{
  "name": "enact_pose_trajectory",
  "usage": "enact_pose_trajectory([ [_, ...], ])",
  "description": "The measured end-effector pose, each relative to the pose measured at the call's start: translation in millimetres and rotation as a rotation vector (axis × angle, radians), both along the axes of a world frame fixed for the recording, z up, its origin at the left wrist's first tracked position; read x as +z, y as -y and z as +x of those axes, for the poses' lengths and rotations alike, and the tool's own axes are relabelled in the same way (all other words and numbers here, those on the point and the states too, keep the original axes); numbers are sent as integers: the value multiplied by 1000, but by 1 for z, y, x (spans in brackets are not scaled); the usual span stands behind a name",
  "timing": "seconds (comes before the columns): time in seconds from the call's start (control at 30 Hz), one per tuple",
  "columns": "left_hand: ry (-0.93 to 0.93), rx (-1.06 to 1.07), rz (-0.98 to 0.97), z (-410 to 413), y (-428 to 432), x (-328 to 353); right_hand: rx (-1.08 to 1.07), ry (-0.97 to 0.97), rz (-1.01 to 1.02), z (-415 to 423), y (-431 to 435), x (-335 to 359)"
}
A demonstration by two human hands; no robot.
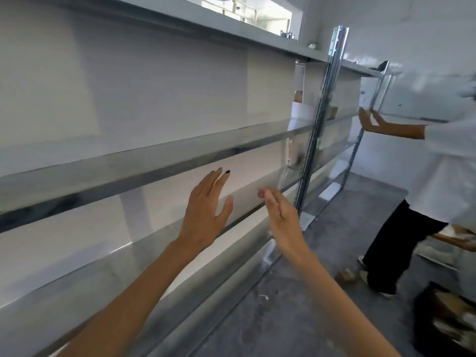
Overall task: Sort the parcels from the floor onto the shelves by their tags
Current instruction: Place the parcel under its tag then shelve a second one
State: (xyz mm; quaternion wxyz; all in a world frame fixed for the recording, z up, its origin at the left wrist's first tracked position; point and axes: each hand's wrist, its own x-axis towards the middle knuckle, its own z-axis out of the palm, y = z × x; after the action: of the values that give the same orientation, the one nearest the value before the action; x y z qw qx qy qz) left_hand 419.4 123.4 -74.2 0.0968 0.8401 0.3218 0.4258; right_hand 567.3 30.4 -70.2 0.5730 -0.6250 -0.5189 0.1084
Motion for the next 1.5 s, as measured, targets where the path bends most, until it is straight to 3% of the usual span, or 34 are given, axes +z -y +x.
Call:
enact_pose_trajectory([
  [0.43, -62, -339, -28, 174, 45, -15, -351, 22, -22, 131, 85, -24],
  [0.83, -125, -565, -77, 302, 11, -35, -648, 161, -119, 241, 81, -43],
  [1.0, -124, -643, -90, 341, -3, -43, -752, 134, -148, 267, 82, -48],
  [1.5, -195, -726, -113, 456, -17, -82, -828, 18, -249, 377, 80, -92],
])
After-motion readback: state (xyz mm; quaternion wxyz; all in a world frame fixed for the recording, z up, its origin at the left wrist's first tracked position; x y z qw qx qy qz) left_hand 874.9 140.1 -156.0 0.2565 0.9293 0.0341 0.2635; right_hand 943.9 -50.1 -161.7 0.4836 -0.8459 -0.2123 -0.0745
